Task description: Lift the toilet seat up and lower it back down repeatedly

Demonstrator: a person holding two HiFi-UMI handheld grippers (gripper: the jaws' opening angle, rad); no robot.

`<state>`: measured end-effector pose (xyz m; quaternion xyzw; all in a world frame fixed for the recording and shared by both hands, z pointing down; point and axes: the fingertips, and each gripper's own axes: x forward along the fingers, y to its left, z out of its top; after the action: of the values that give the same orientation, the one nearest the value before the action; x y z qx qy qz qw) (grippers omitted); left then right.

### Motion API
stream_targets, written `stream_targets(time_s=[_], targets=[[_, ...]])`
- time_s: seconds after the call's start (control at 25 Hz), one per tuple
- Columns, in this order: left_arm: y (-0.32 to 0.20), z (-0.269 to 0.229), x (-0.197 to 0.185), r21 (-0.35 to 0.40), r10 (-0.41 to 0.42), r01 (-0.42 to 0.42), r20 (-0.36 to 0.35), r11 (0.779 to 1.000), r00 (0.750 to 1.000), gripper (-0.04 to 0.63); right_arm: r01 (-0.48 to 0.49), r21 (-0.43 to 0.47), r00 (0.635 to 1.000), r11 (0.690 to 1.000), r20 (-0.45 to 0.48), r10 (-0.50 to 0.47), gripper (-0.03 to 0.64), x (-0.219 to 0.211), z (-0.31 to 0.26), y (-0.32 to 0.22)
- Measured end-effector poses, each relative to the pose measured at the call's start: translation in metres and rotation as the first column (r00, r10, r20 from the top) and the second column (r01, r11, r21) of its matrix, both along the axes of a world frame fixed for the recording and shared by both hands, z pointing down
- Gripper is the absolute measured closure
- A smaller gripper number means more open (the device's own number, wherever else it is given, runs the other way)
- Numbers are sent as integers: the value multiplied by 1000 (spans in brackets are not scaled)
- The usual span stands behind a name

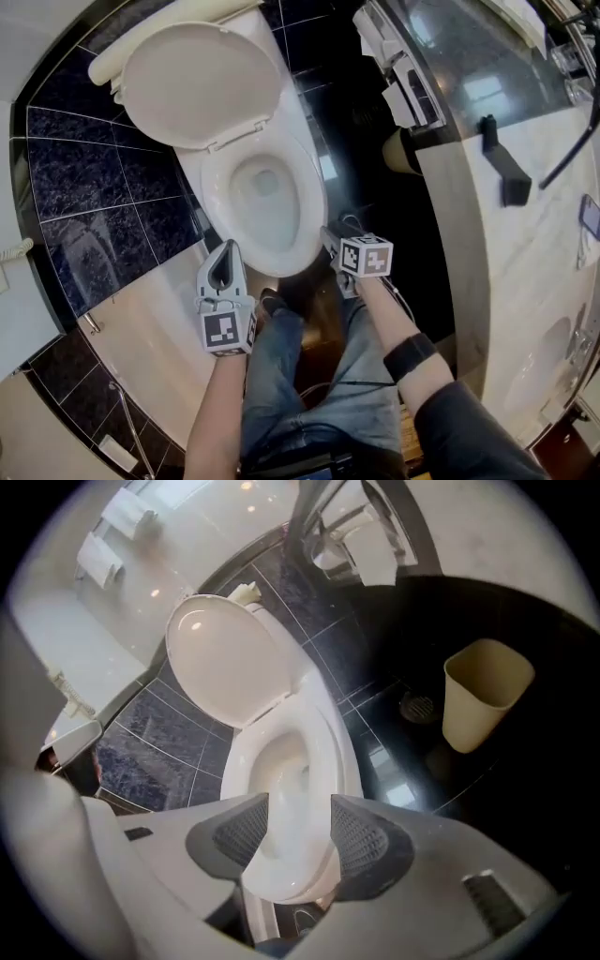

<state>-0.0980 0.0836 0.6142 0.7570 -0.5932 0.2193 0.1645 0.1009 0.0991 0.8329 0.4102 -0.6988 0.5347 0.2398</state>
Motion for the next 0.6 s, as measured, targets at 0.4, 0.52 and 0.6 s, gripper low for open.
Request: stream_targets(time_s=[0.4,0.52,0.6], targets=[[0,60,-9,-17,19,-19,20,1000,1000,595,-97,-144,988,985,106,113,388,-12,87,16],[-2,66,-6,-53,-6,6,-8,999,1000,595,-126,-166,979,978,139,149,390,-20,97,17],[3,76,-11,-49,8,-8,12,999,1000,595,-126,-178,977,976,150,153,400,-21,104,17]])
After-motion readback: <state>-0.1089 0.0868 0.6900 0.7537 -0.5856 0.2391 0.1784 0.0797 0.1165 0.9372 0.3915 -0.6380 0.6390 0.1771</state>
